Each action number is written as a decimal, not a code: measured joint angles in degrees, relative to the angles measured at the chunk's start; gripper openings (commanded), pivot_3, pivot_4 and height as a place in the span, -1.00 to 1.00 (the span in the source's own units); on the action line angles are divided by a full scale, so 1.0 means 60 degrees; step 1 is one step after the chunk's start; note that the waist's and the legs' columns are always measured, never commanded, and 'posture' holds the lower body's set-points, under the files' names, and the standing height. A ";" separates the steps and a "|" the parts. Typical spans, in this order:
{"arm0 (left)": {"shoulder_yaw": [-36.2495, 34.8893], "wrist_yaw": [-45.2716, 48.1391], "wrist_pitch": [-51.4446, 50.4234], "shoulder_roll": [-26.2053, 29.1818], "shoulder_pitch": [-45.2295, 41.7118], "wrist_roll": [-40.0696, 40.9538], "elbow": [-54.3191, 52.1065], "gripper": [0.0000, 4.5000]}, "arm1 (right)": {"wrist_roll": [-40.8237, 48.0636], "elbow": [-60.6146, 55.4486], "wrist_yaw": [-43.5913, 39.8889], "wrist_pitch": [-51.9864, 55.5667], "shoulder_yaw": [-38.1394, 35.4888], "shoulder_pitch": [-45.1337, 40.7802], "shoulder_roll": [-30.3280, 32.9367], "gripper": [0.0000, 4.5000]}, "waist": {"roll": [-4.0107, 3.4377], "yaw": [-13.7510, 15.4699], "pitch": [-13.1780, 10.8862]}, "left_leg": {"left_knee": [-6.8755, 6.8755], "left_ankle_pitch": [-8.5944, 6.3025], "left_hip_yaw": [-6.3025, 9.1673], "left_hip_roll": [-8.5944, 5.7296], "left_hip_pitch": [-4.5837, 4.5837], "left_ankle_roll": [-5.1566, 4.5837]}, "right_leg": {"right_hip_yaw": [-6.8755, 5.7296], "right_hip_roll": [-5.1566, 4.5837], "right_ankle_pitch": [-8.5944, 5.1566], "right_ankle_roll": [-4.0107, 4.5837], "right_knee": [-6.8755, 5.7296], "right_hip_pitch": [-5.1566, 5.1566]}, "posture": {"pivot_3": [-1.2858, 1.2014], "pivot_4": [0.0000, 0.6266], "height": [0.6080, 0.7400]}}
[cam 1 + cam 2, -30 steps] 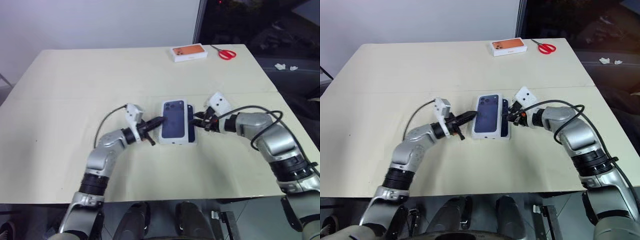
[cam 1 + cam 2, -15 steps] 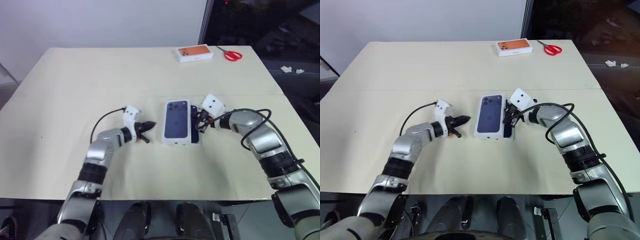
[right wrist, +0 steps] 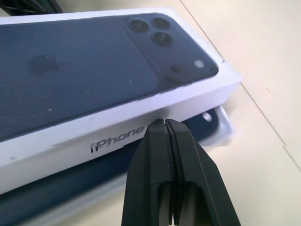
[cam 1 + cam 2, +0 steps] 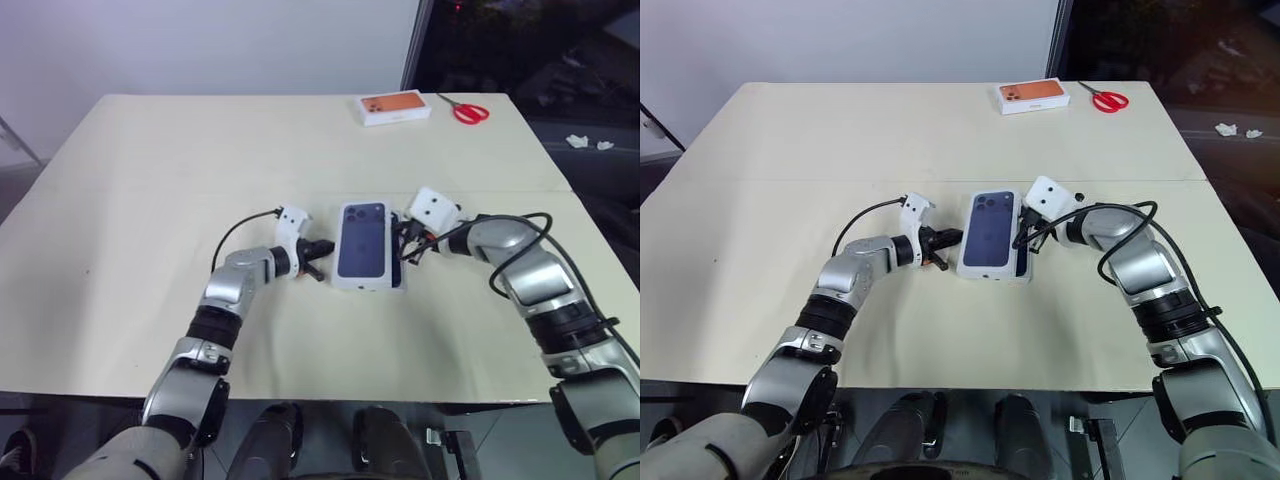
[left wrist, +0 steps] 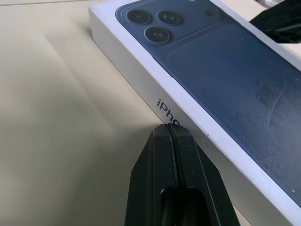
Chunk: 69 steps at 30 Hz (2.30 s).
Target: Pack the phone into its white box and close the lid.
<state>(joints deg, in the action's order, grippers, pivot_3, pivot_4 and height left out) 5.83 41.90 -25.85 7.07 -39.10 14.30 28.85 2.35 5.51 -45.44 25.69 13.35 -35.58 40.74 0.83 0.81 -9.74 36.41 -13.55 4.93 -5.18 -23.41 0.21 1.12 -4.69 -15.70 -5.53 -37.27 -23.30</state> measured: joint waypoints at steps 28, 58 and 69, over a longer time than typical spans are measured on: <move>-0.0008 -0.0093 -0.0176 -0.0569 -0.0055 -0.0002 -0.0346 -1.00 | -0.0636 -0.0302 -0.0059 0.0047 -0.0316 0.0717 0.0352 -0.98 | 0.0005 -0.0021 -0.0003 | 0.0000 0.0001 -0.0003 0.0005 -0.0004 0.0002 | 0.0005 0.0002 0.0000 0.0000 -0.0004 -0.0010 | 0.03 -0.52 1.00; -0.0760 -0.0304 -0.0019 -0.0717 -0.0417 0.0443 -0.0448 -1.00 | -0.0646 0.0679 -0.0083 -0.0035 -0.1202 -0.0075 0.0085 -0.98 | 0.0007 -0.0052 -0.0006 | 0.0001 0.0007 -0.0007 0.0011 -0.0005 0.0012 | 0.0010 0.0006 0.0000 0.0000 -0.0018 -0.0020 | 0.03 -0.52 1.00; 0.0048 -0.0359 0.1077 -0.1583 -0.1837 -0.0460 0.2171 -1.00 | -0.0606 0.0794 -0.0248 0.0172 -0.0653 -0.0160 -0.0636 -0.98 | 0.0009 -0.0002 -0.0002 | 0.0012 0.0019 -0.0015 -0.0004 -0.0014 0.0032 | 0.0004 0.0013 -0.0001 -0.0003 -0.0004 -0.0011 | 0.03 -0.52 1.00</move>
<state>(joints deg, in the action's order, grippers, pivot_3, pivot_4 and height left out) 6.12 39.75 -19.38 -2.43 -50.12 11.54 41.88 -1.29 10.27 -46.93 26.73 9.43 -36.54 36.92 0.88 0.80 -9.76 36.49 -13.43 4.83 -5.20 -23.49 0.41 1.14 -4.61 -15.71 -5.55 -37.30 -23.37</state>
